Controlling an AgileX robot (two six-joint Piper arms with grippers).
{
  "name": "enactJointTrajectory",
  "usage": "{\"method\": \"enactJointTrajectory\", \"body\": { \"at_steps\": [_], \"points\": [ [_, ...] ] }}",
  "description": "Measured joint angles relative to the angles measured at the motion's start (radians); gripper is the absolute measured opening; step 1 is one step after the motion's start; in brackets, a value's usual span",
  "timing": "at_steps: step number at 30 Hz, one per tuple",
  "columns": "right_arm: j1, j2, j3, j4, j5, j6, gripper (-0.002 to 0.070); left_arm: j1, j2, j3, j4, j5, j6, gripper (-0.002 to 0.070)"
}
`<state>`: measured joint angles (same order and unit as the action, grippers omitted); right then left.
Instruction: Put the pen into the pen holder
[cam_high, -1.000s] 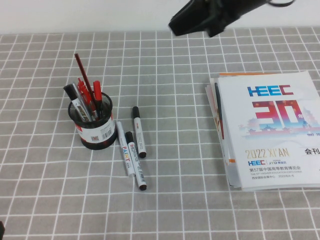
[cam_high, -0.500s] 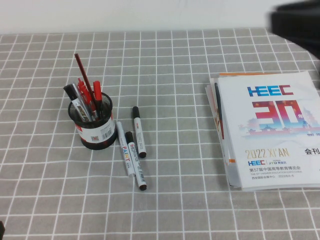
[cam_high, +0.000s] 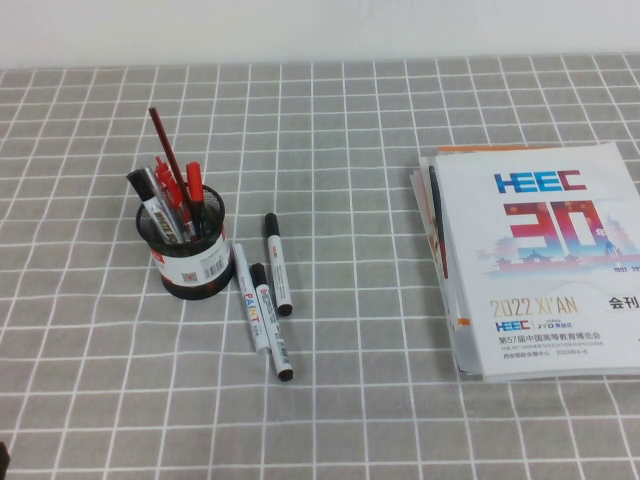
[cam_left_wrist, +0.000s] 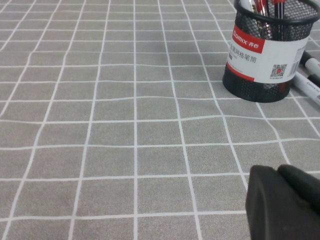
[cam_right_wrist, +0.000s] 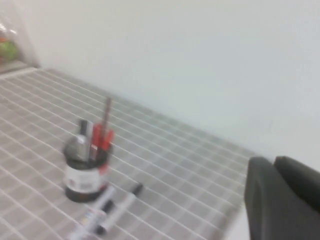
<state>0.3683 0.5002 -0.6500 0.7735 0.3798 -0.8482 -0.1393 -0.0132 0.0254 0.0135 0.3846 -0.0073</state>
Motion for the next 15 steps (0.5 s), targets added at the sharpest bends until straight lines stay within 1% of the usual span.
{"method": "enactJointTrajectory", "body": {
  "at_steps": [8, 15],
  "points": [
    [0.0, -0.053, 0.239, -0.042, -0.294, -0.052, -0.0012, 0.0, 0.0, 0.0, 0.0, 0.0, 0.0, -0.0003],
    [0.0, -0.057, 0.36, -0.017, -0.426, -0.059, -0.0012, 0.0, 0.0, 0.0, 0.0, 0.0, 0.0, -0.0003]
  ]
}}
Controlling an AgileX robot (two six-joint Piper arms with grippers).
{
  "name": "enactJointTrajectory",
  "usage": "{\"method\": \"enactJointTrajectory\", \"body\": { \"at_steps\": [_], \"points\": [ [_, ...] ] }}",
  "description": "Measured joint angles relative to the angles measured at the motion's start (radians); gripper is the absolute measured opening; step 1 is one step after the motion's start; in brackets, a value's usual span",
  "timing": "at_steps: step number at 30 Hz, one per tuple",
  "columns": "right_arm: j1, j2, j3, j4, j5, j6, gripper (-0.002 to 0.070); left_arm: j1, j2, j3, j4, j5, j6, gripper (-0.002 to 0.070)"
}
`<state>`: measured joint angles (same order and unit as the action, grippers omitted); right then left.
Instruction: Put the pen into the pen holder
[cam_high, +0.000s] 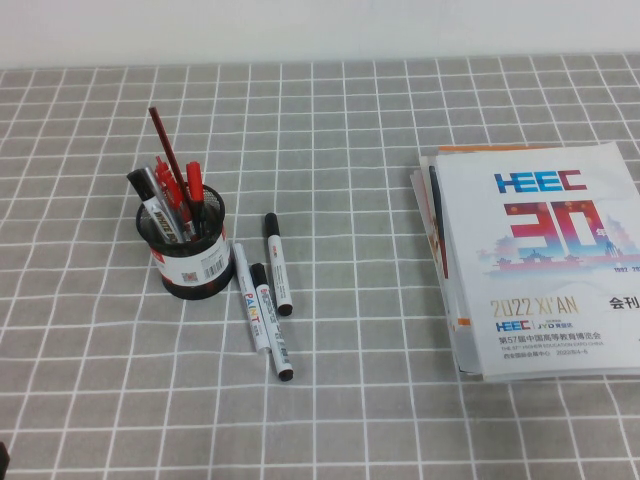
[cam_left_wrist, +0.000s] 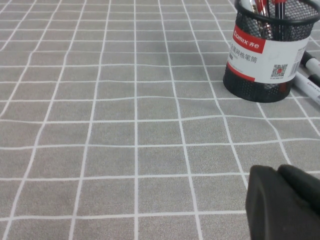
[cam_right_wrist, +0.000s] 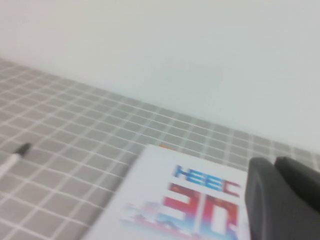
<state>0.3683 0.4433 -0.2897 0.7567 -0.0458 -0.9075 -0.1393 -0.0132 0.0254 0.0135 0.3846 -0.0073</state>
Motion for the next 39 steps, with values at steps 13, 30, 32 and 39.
{"method": "enactJointTrajectory", "body": {
  "at_steps": [13, 30, 32, 39],
  "points": [
    [-0.221, -0.302, 0.273, -0.288, 0.032, 0.493, -0.0012, 0.0, 0.0, 0.0, 0.0, 0.0, 0.0, -0.0003],
    [-0.348, -0.451, 0.316, -0.687, 0.439, 0.981, -0.0012, 0.0, 0.0, 0.0, 0.0, 0.0, 0.0, -0.0003],
    [-0.348, -0.451, 0.316, -0.687, 0.439, 0.982, -0.0012, 0.0, 0.0, 0.0, 0.0, 0.0, 0.0, -0.0003],
    [-0.348, -0.451, 0.316, -0.687, 0.439, 0.984, -0.0012, 0.0, 0.0, 0.0, 0.0, 0.0, 0.0, -0.0003]
  ]
}}
